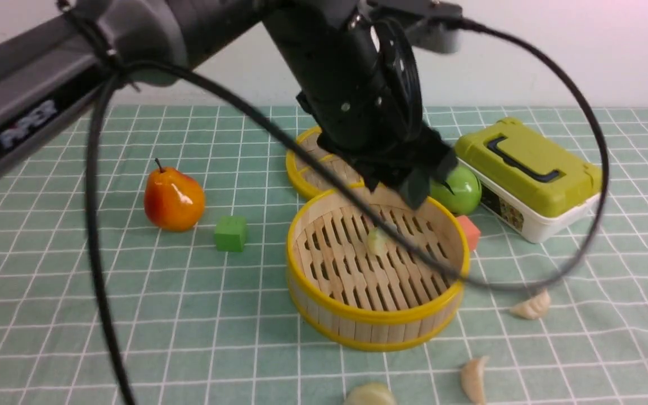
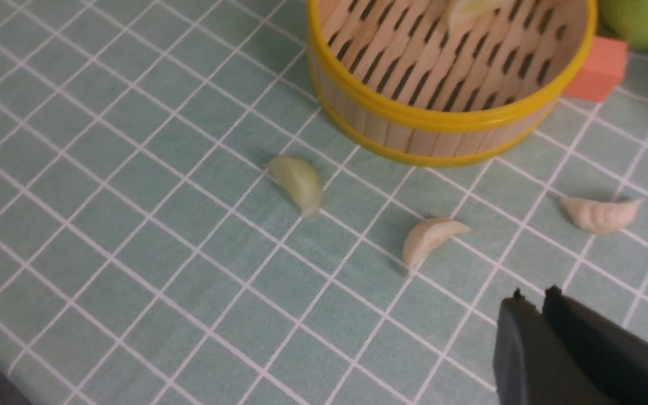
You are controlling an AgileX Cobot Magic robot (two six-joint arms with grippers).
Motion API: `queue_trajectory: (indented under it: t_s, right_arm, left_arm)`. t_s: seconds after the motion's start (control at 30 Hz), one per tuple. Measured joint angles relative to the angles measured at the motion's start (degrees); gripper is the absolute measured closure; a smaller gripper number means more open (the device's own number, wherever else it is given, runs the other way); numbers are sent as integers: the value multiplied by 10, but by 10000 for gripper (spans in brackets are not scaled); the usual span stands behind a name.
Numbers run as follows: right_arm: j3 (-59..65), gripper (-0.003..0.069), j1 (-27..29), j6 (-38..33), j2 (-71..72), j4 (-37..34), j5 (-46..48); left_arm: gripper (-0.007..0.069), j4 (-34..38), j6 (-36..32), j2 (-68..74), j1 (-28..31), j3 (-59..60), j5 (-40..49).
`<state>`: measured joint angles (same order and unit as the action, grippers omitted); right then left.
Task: Put the dumplings into the steamer on the table with the blue tablecloth.
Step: 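Reach for and grasp a dumpling on the table with the left gripper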
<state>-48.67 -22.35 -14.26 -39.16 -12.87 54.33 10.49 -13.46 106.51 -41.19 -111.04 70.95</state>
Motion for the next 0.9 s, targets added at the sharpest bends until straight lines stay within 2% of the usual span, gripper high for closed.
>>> queue_trajectory:
  t_s: [0.07,0.1,0.13,0.27,0.57,0.8,0.9]
  right_arm:
    - [0,604,0,20,24,22,2]
    - [0,604,0,24,26,24,2]
    - [0,602,0,36,40,38,4]
    - [0,597,0,47,54,53,18]
    - [0,585,0,56,54,54,31]
    - [0,579,0,57,54,54,32]
    - [0,578,0,57,54,54,32]
  left_arm:
    - [236,12,-89,-26,-22,83,0]
    - [239,13,-97,-28,-25,99,0]
    - [246,13,-159,-35,-45,151,1]
    - [256,-2,-240,-27,-85,256,-38]
    - [260,-59,-240,42,-94,288,-154]
    - [260,-89,-240,77,-94,288,-205]
    - [288,-91,-240,93,-94,288,-213]
